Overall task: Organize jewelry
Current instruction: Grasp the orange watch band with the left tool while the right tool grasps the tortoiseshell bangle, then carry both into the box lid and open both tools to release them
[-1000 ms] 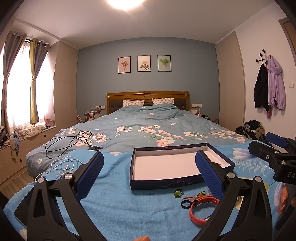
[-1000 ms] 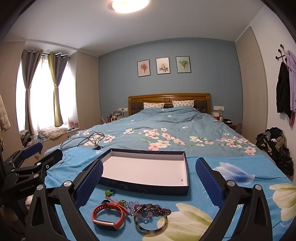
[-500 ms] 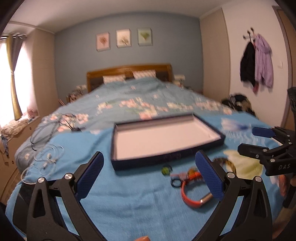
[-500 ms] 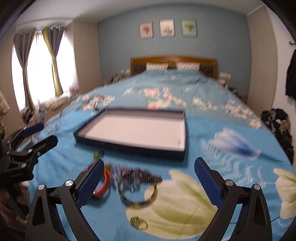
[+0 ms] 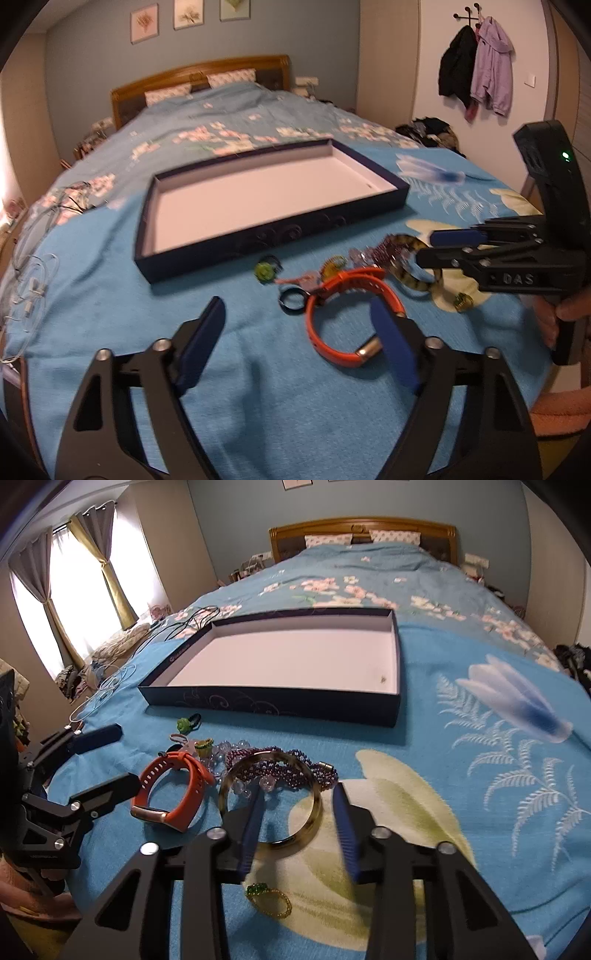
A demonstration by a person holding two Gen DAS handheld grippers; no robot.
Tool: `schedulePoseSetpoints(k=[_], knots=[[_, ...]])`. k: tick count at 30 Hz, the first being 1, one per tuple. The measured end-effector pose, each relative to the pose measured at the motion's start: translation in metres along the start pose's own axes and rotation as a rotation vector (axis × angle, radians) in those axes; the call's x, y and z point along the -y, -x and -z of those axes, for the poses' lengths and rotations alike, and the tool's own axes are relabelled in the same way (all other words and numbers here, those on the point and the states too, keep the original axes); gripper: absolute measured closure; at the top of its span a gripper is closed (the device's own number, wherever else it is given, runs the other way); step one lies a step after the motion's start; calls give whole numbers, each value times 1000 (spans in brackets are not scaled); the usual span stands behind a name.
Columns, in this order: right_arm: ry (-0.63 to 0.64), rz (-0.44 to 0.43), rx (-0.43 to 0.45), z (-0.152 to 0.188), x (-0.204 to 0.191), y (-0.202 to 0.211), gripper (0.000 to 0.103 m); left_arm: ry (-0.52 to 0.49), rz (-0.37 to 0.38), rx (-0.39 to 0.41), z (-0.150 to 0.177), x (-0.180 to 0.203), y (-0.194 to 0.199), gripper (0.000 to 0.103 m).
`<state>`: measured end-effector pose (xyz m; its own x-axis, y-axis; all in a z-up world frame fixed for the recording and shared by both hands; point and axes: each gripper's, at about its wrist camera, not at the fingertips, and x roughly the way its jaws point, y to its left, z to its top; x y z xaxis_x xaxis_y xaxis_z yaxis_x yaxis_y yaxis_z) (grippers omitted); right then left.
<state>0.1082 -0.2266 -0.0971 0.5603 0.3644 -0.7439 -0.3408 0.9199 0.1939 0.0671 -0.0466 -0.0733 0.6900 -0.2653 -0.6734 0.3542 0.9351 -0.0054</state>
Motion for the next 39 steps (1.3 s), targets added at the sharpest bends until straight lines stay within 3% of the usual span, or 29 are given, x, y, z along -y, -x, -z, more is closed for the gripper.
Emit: schedulePoseSetpoints(k=[4, 6, 14, 20, 25, 32, 39], knots=[[-33, -38, -27, -2, 5, -8, 85, 30, 44, -50, 1, -2, -11, 39], [-54, -48, -27, -4, 9, -8, 98, 49, 63, -71, 2, -5, -16, 48], [-55, -83, 12, -4, 14, 8, 98, 104, 151, -139, 3, -14, -25, 90], [-66, -101, 71, -14, 17, 24, 98, 114, 166, -138, -1, -16, -21, 91], [-53, -109, 96, -23, 14, 28, 98, 86, 128, -156, 0, -14, -25, 89], [-45, -109, 96, -25, 13, 24, 98, 71, 135, -160, -1, -12, -26, 98], [-42, -110, 138, -39, 14, 30, 98, 78, 147, -122, -10, -21, -17, 98]])
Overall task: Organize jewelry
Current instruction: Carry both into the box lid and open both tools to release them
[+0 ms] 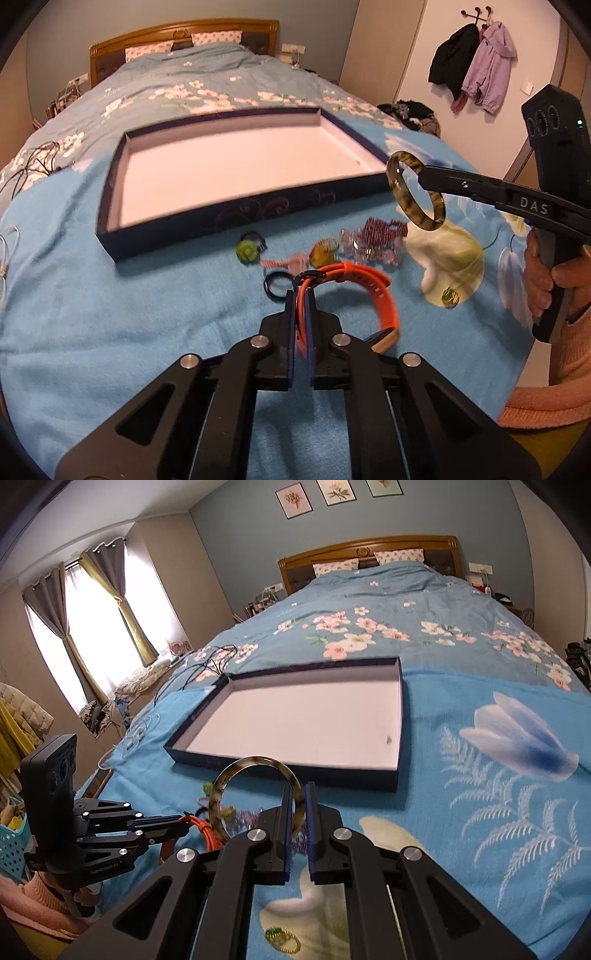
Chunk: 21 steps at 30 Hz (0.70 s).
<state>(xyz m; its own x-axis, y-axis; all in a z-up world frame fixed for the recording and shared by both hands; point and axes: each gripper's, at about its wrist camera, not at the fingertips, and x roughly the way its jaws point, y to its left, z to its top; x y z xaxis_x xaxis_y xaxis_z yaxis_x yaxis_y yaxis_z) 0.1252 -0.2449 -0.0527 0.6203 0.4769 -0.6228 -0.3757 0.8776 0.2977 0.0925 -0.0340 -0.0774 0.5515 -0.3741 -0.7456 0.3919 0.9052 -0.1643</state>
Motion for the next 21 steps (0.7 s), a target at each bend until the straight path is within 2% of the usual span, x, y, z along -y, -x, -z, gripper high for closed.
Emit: schedulePoseSetpoints(k=[5, 10, 15, 21], knots=[[21, 3, 33, -20, -1, -4, 98, 8, 0, 58, -20, -10, 20, 98], [27, 17, 45, -50, 5, -22, 98, 14, -37, 121, -55, -29, 34, 98], [37, 50, 15, -76, 12, -53, 98, 49, -76, 147, -95, -51, 27, 98], [20, 108, -50, -100, 29, -105, 98, 86, -104, 123, -137, -74, -7, 97]])
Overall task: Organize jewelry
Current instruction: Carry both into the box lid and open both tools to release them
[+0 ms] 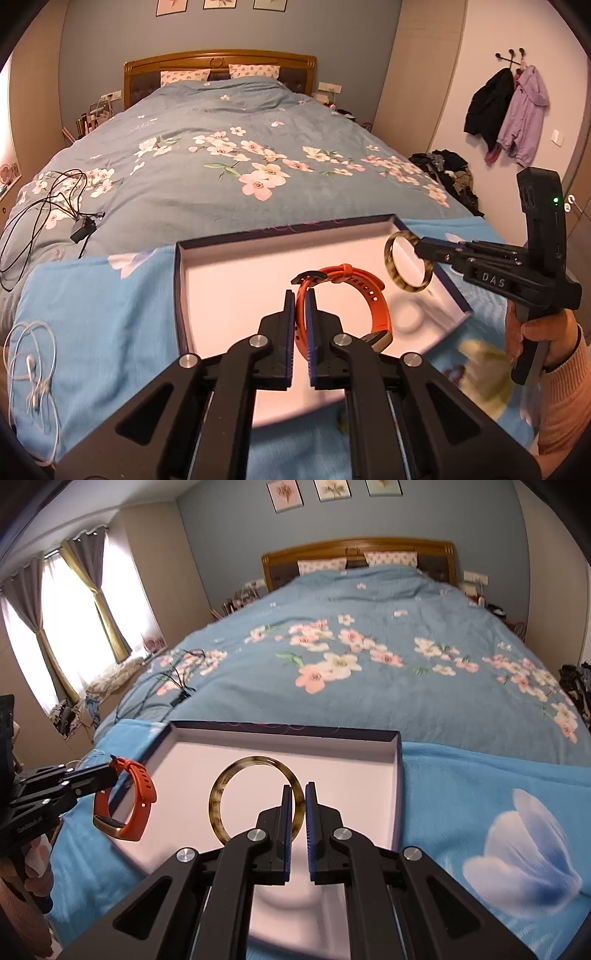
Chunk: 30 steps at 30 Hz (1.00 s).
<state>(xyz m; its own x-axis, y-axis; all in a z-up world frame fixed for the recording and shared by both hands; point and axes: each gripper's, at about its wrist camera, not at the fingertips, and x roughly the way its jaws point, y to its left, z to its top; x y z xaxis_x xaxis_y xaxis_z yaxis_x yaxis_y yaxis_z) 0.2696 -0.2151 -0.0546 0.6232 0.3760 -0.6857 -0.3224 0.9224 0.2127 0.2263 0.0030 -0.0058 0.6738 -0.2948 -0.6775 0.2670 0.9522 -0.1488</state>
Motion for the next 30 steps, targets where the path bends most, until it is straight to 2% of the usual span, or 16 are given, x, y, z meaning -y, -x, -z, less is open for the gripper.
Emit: schedulePoseSetpoints(k=[7, 14, 18, 22, 23, 24, 25, 28, 30], knots=[[-21, 23, -71, -18, 7, -41, 98, 42, -22, -52, -20, -17, -53, 97], [-38, 43, -124, -29, 8, -64, 97, 42, -57, -119, -33, -24, -101, 97], [-71, 46, -152, -31, 11, -75, 97, 49, -72, -137, -39, -29, -117, 97], [-103, 55, -138, -32, 13, -74, 96, 75, -84, -161, -42, -37, -128, 94], [-110, 57, -131, -33, 14, -73, 93, 86, -84, -171, -42, -40, -130, 83], [-113, 53, -118, -32, 13, -68, 90, 104, -101, -179, -42, -44, -131, 65], [-113, 45, -109, -31, 13, -64, 89, 119, -127, -164, -42, -47, -128, 59], [-76, 9, -59, -22, 6, -37, 88, 102, -135, -98, -38, -46, -106, 58], [-34, -25, -15, -14, -1, -13, 81, 79, -130, -51, -33, -42, -86, 57]])
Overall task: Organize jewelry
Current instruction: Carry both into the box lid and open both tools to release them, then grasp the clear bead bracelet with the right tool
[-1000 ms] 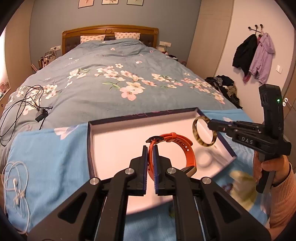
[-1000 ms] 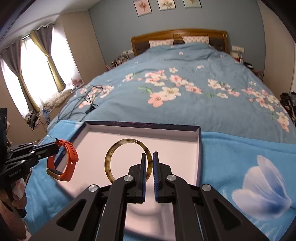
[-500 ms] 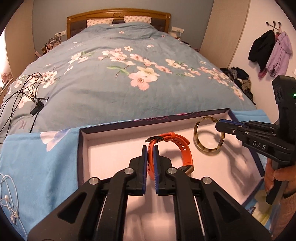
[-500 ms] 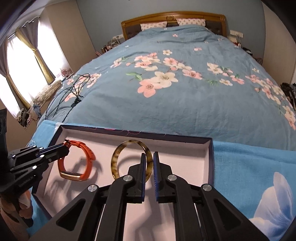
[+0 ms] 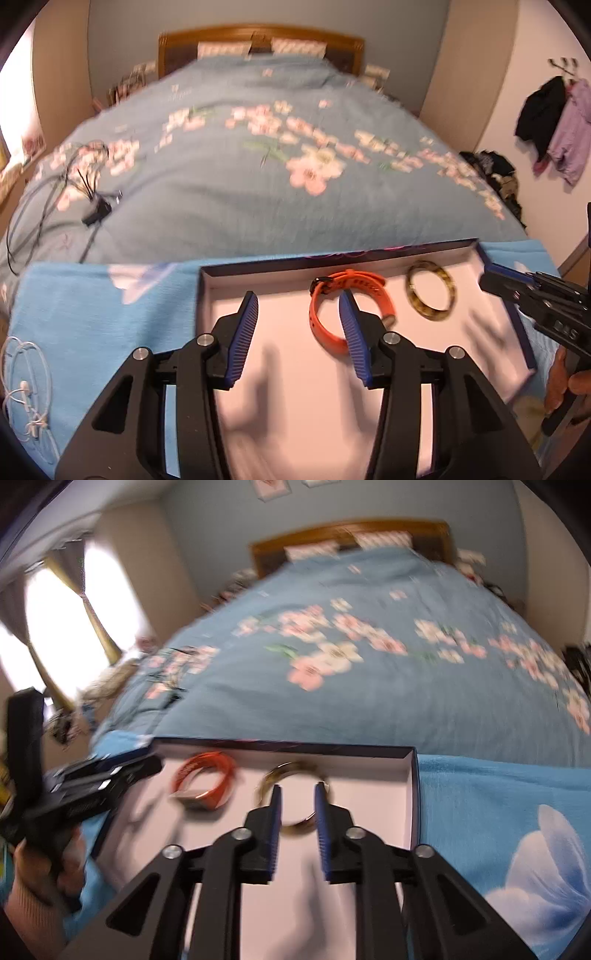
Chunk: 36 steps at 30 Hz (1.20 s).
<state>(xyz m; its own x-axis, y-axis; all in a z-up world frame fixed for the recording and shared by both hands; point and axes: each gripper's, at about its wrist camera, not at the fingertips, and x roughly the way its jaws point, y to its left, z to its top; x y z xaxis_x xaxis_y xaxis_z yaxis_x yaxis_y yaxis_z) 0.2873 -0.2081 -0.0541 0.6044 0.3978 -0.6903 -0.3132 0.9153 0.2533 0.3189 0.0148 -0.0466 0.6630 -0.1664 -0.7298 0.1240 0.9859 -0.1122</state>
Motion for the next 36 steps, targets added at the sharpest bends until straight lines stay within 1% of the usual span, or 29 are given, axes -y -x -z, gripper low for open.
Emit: schedulePoseSetpoints(k=[1, 3, 5, 6, 8, 10, 12, 14, 16, 19, 23, 29, 33, 34, 35, 36], knots=[[40, -10, 21, 9, -6, 16, 78, -19, 7, 25, 5, 2, 13, 57], [97, -25, 48, 23, -14, 39, 77, -43, 27, 66, 14, 5, 34, 51], [143, -50, 50, 40, -20, 55, 73, -83, 42, 109, 30, 11, 59, 51], [165, -54, 47, 50, -23, 63, 73, -96, 47, 119, 36, 13, 67, 50], [203, -34, 35, 70, -27, 72, 73, -130, 78, 128, 56, 19, 84, 49], [225, -31, 21, 86, -28, 78, 73, -164, 82, 129, 76, 25, 97, 49], [234, -45, -9, 102, -29, 80, 73, -194, 91, 121, 95, 32, 105, 48], [239, -46, -26, 113, -29, 80, 74, -208, 108, 109, 110, 35, 110, 48], [245, -62, -40, 120, -30, 80, 77, -213, 114, 99, 124, 40, 112, 48], [253, -82, -52, 129, -36, 79, 77, -224, 124, 74, 143, 47, 114, 47], [304, -95, -67, 138, -48, 77, 77, -249, 129, 41, 160, 54, 113, 47], [377, -45, -99, 145, -61, 68, 77, -268, 136, 23, 170, 60, 112, 46], [384, -42, -103, 146, -63, 66, 78, -259, 144, 12, 173, 61, 110, 46], [382, -42, -103, 146, -63, 66, 83, -257, 147, 9, 171, 61, 109, 46], [380, -41, -106, 147, -63, 65, 91, -257, 149, 6, 172, 62, 108, 45], [378, -33, -107, 147, -62, 64, 93, -257, 148, 5, 172, 62, 108, 45]])
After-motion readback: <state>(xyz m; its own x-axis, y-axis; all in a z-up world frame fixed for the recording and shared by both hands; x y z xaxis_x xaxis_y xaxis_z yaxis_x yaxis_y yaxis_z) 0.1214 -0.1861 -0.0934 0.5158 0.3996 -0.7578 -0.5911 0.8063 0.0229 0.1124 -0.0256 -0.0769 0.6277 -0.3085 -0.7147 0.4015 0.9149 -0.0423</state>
